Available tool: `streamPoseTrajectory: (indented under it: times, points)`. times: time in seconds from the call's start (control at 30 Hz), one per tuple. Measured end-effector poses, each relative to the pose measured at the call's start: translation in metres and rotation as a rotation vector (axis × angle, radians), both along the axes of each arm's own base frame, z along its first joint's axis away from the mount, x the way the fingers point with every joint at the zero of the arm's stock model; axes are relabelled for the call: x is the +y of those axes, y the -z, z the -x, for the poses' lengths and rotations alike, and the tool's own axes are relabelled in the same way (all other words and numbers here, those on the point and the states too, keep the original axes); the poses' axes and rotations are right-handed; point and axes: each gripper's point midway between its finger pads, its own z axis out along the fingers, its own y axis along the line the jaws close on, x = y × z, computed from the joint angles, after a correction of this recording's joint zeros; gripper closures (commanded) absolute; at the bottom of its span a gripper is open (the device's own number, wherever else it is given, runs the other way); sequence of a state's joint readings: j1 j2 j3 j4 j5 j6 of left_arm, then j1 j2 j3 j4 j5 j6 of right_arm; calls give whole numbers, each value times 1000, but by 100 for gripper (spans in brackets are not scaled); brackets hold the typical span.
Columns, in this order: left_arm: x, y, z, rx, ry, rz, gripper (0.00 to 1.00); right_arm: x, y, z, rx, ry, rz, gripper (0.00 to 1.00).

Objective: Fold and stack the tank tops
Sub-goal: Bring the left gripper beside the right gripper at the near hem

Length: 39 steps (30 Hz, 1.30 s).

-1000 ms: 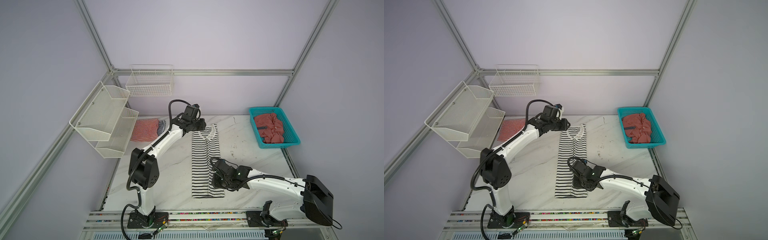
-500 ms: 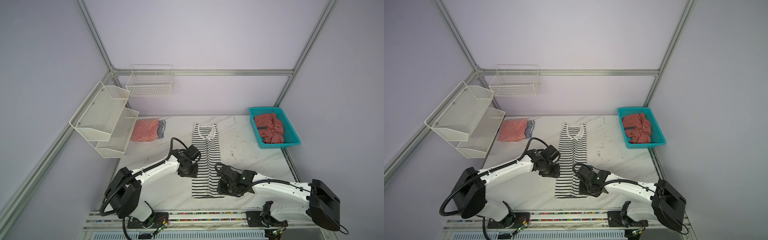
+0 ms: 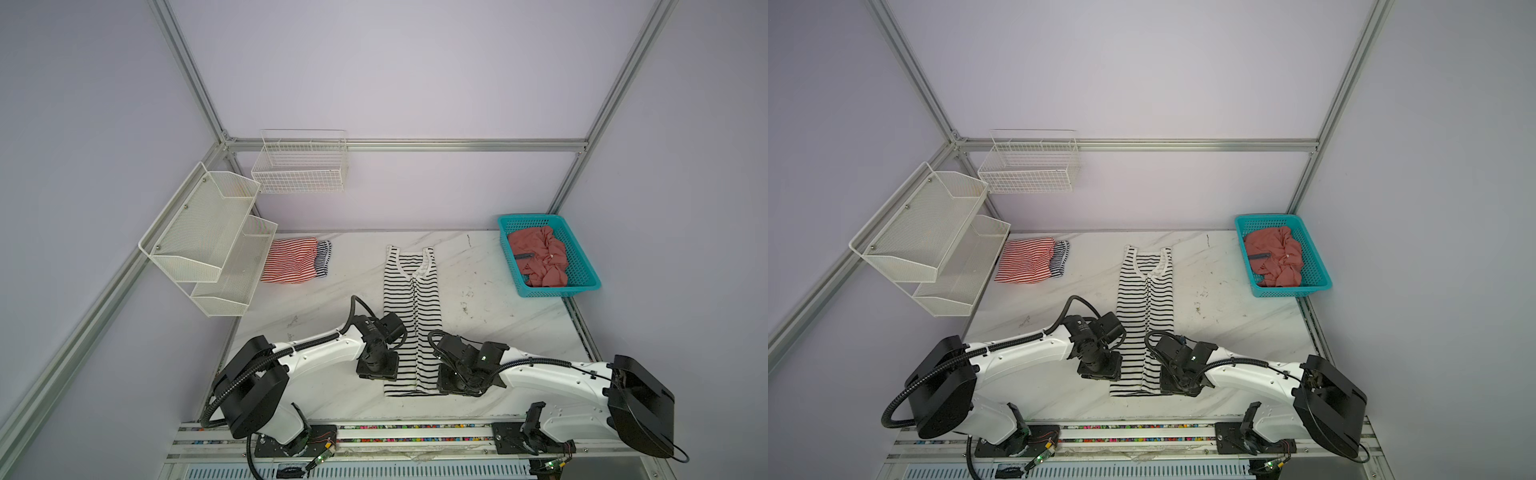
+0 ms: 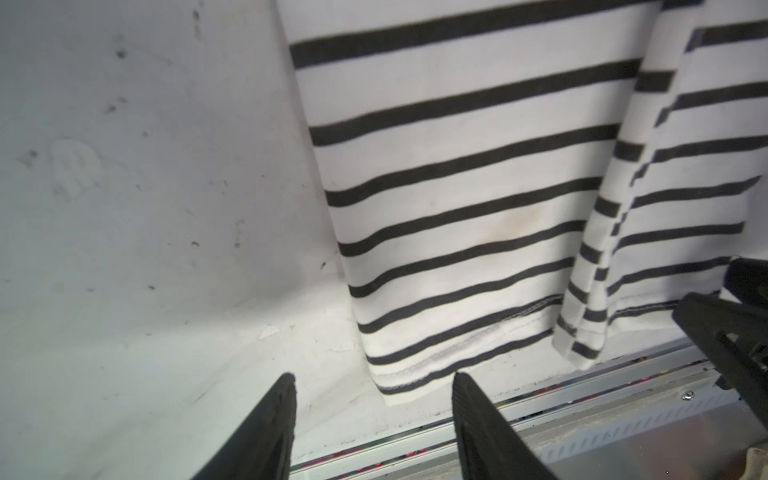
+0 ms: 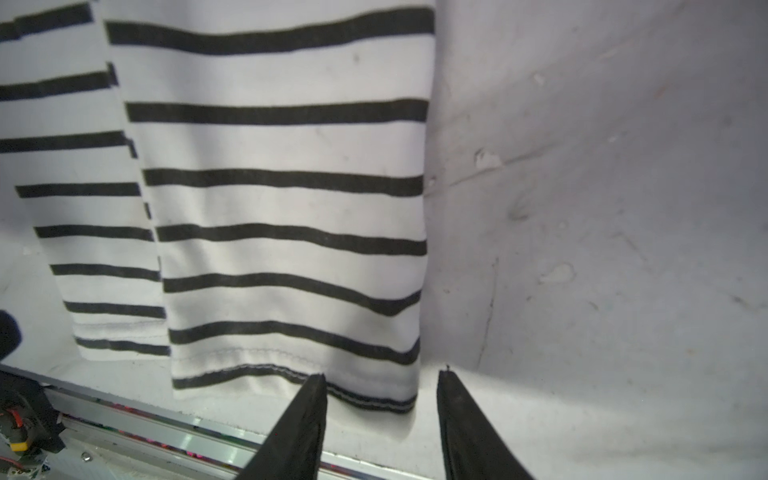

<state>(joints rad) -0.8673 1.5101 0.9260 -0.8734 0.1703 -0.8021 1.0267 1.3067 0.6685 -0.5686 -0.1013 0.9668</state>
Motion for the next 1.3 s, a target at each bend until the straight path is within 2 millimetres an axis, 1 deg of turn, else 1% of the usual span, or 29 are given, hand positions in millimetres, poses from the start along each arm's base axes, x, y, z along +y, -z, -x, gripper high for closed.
streamPoseTrajectory:
  times: [0.1,0.23,0.33,0.53,0.7,0.77,0.87,0.93,1.1,1.13,1.3]
  points:
    - [-1,8,9,36,-17,14,42,-3,5,2,6,-3,15,57]
    - [-6,11,13,59,-38,48,43,-9,10,3,8,0,33,58]
    - [-11,14,15,71,-51,78,46,-9,10,2,2,3,35,59]
    - [-11,19,23,104,-66,89,48,-9,9,0,-5,7,28,60]
    - [-15,20,24,106,-67,104,53,-8,6,-2,-17,10,20,61]
    - [-16,20,24,108,-70,108,58,-8,6,-3,-20,11,20,63]
    - [-17,21,26,114,-76,112,66,-4,5,-4,-27,12,5,71]
    - [-18,22,27,119,-77,117,72,1,5,-6,-30,11,-17,79]
    - [-20,22,30,127,-80,123,81,6,11,-4,-12,7,-44,98]
    - [-20,22,29,127,-81,125,83,8,11,-4,-10,6,-52,100]
    - [-21,22,29,128,-87,130,94,11,9,-3,-6,7,-68,100]
